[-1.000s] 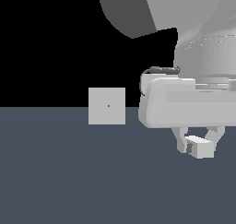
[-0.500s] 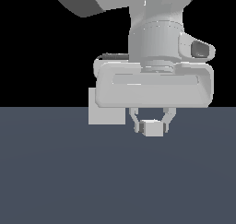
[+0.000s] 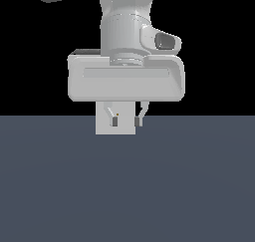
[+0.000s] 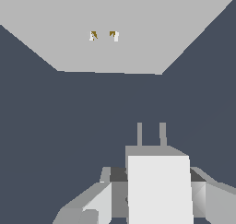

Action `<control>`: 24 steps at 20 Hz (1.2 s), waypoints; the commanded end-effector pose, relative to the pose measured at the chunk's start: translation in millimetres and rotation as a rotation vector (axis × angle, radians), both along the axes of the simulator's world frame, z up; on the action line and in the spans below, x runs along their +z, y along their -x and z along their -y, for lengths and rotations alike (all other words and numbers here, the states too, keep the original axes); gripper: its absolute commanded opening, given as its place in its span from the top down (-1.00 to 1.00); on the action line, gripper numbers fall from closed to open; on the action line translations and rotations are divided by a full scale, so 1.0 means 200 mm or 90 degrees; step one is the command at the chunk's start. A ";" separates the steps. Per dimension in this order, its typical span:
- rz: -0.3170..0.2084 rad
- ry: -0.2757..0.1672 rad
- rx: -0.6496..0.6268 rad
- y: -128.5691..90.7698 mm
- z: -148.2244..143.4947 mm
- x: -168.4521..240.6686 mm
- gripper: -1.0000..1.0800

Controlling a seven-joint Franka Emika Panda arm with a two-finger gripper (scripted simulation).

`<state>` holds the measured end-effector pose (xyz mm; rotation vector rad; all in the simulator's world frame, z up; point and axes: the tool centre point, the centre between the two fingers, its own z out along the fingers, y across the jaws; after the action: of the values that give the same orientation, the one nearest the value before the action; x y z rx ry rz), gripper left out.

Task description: Plug the charger into the wall socket.

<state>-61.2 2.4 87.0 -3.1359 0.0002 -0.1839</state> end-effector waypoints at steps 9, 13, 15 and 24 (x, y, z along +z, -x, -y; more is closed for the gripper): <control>-0.001 0.001 -0.020 -0.06 -0.15 0.06 1.00; -0.001 0.001 -0.020 -0.06 -0.15 0.06 1.00; -0.001 0.000 -0.019 -0.06 -0.15 0.06 1.00; -0.001 0.000 -0.020 -0.14 -0.15 0.06 1.00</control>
<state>-38.2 32.3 99.6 -3.1381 0.0480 -0.1818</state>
